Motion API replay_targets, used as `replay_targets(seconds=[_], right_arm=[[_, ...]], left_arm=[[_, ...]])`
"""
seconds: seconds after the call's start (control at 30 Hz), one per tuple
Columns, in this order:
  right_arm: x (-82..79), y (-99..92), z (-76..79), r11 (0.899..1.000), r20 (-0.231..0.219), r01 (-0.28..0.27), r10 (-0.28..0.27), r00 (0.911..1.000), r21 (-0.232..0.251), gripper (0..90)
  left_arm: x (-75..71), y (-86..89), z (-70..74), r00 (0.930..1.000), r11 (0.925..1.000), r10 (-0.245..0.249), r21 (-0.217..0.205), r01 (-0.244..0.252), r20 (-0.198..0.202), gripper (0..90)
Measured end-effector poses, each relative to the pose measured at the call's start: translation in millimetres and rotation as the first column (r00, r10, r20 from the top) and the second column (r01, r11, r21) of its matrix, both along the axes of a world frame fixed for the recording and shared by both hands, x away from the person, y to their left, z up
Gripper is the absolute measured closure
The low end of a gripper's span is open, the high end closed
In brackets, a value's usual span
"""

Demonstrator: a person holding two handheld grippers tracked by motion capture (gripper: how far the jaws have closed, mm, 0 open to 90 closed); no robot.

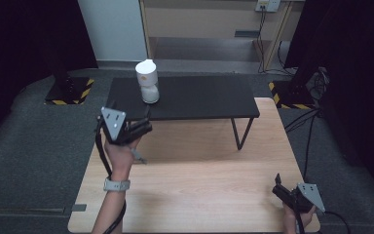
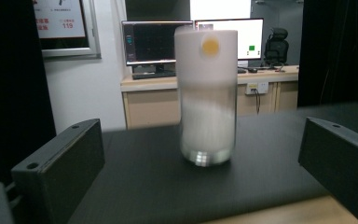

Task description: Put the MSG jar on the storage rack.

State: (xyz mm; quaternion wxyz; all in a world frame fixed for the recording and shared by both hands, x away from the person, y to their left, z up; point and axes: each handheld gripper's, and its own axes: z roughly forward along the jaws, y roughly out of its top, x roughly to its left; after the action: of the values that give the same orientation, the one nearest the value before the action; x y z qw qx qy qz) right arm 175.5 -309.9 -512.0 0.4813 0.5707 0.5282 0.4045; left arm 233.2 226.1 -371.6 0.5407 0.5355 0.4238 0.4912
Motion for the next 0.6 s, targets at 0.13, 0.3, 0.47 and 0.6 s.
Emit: replay_targets(seconds=[0.13, 0.3, 0.47, 0.6], right_arm=[[-0.4, -0.4, -0.3, 1.0, 0.003, -0.001, 0.001, 1.0, 0.003, 0.5], [-0.3, -0.7, 0.0, 1.0, 0.0, -0.007, 0.007, 1.0, -0.002, 0.5], [-0.5, -0.5, -0.2, 1.0, 0.001, -0.005, 0.005, 1.0, -0.003, 0.5], [-0.4, -0.3, -0.2, 1.0, 0.001, -0.004, 0.004, 1.0, -0.003, 0.5]], left_arm=[[-22.1, 14.4, -36.5, 0.9998, 0.9994, -0.009, 0.032, 0.009, -0.017, 0.0], [-41.0, 31.1, -73.0, 0.9985, 0.9998, -0.011, 0.018, 0.012, -0.054, 0.0], [-53.3, 40.0, -100.5, 0.9948, 0.9998, 0.018, -0.002, -0.018, -0.101, 0.0], [-57.7, 45.2, -116.7, 0.9862, 0.9991, 0.041, -0.005, -0.042, -0.16, 0.0]])
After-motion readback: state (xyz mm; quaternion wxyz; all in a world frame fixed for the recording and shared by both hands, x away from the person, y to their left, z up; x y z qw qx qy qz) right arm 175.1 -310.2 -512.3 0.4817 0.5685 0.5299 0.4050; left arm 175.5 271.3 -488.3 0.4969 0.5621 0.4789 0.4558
